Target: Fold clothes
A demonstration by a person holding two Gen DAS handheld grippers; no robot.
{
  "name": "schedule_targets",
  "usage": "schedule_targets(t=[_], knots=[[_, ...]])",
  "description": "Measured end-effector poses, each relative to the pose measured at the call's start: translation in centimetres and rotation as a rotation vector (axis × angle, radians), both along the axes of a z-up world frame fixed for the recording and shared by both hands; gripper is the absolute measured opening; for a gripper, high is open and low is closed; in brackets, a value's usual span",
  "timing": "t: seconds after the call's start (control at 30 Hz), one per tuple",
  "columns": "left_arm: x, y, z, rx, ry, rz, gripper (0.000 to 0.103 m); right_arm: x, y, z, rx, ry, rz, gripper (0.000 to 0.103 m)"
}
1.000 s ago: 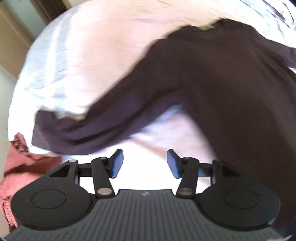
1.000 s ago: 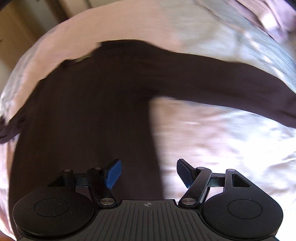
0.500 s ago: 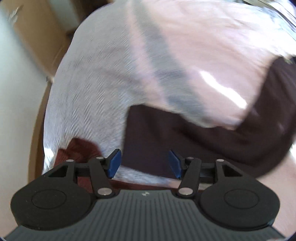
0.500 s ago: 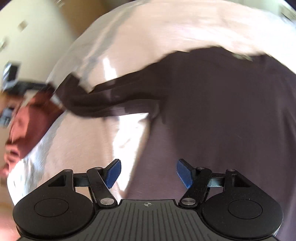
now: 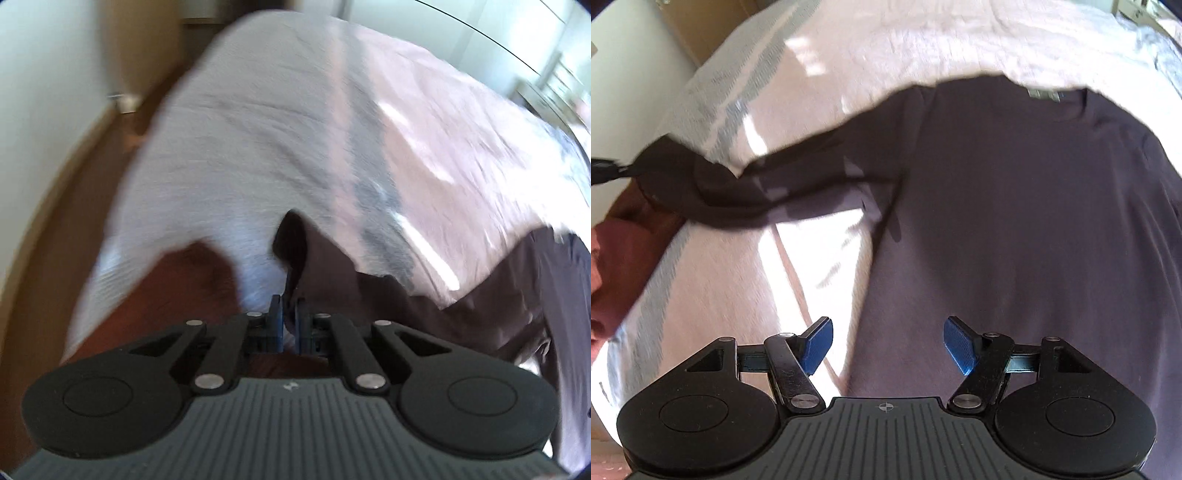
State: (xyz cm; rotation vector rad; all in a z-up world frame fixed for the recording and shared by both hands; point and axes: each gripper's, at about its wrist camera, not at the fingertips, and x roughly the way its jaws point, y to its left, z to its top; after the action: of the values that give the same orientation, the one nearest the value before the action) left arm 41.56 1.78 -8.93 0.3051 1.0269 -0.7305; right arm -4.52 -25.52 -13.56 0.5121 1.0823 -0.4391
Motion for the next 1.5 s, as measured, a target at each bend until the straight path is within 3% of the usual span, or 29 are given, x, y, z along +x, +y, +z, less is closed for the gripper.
schedule_targets(t=[0.1, 0.3, 0.4, 0.47, 0.63, 0.8, 0.9, 0.97, 1.0, 1.03, 1.13, 1.27, 1.4, 1.5], knots=[[-1.1, 2.6, -1.0, 0.022, 0.04, 0.041, 0.006, -0.6, 0.1, 0.3, 0.004, 0.006, -0.036, 0.07], [-3.5, 4.5, -4.5, 0.17, 0.078, 0.049, 0.011, -4.2, 0.8, 0.3, 0.049, 0.024, -0.141, 0.07], [-4.9, 5.7, -4.6, 0.198, 0.081, 0.036, 0.011, -6.1, 1.1, 0.4, 0.072, 0.033, -0.194, 0.07], [-5.4, 6.3, -4.2, 0.19, 0.048, 0.028, 0.014, -7.3, 1.3, 0.4, 0.087, 0.039, -0.229, 0.07], [-3.6, 5.7, -2.4, 0.119, -0.034, 0.025, 0.037, -10.3, 1.9, 0.3, 0.119, 0.054, -0.294, 0.07], [-0.1, 2.0, -3.4, 0.108, -0.043, -0.065, 0.046, -12.0, 2.1, 0.2, 0.122, 0.06, -0.29, 0.07], [2.2, -0.1, -5.4, 0.126, 0.017, -0.075, 0.045, -13.1, 2.0, 0.6, 0.095, 0.055, -0.285, 0.07], [2.7, -0.7, -7.0, 0.149, 0.077, -0.056, 0.037, -13.7, 2.1, 0.6, 0.089, 0.077, -0.279, 0.07], [2.9, -1.0, -7.8, 0.161, 0.107, -0.047, 0.019, -13.8, 2.1, 0.5, 0.087, 0.089, -0.278, 0.07], [2.6, -1.0, -7.6, 0.153, 0.063, -0.047, 0.0, -14.0, 2.1, 0.3, 0.087, 0.101, -0.279, 0.07], [1.6, -0.4, -5.8, 0.096, -0.131, -0.024, 0.0, -14.4, 1.6, 0.0, 0.1, 0.104, -0.33, 0.07], [2.7, 0.6, -5.2, 0.114, -0.13, 0.071, 0.0, -14.2, 1.2, -0.1, 0.108, 0.084, -0.348, 0.07], [2.0, 1.2, -4.3, 0.157, -0.158, 0.102, 0.014, -14.9, 1.3, 0.1, 0.125, 0.053, -0.395, 0.07], [-0.3, 2.0, -2.8, 0.14, -0.163, 0.087, 0.02, -16.1, 1.7, 0.3, 0.142, 0.039, -0.443, 0.07]])
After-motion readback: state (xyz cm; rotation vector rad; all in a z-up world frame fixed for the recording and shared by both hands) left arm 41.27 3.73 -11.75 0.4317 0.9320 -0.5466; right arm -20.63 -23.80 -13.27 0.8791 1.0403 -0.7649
